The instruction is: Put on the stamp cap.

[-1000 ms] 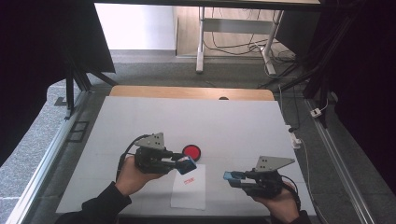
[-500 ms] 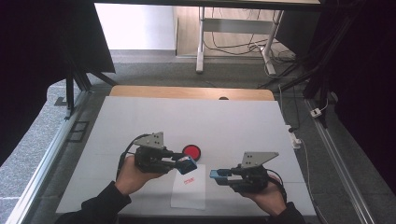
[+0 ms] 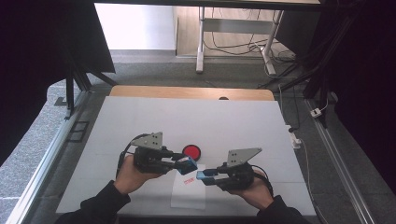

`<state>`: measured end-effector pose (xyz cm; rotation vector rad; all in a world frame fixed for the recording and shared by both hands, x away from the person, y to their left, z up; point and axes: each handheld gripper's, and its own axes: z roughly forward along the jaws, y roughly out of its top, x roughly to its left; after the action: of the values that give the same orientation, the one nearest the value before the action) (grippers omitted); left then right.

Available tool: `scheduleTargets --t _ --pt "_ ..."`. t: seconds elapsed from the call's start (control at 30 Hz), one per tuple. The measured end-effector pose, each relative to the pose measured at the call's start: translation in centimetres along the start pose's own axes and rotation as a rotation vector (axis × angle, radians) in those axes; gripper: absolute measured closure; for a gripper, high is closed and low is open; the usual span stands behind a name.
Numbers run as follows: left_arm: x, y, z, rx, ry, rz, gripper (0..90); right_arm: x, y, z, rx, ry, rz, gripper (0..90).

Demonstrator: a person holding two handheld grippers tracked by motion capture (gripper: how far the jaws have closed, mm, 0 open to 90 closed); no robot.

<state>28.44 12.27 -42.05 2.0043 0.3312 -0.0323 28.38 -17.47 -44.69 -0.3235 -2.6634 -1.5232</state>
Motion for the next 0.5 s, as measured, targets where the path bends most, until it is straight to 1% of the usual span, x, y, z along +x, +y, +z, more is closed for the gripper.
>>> scheduleTargets --t 0.1,0.2,0.3,0.5 --pt "-0.1 0.1 0.0 -0.002 -0.013 0.023 70.3 -0.2 0.2 0.6 -0.001 0.026 -0.002 68.8" --pt "-0.3 0.1 0.0 -0.001 -0.021 0.047 70.3 -0.3 0.2 1.1 0.007 0.038 -0.006 68.8" --pt "-0.4 0.2 0.0 -0.003 -0.030 0.064 70.4 -0.5 0.3 1.6 0.006 0.057 -0.013 68.8" --pt "-0.5 0.2 0.0 -0.013 -0.056 0.090 70.4 -0.6 0.6 2.2 0.007 0.078 -0.024 68.8"
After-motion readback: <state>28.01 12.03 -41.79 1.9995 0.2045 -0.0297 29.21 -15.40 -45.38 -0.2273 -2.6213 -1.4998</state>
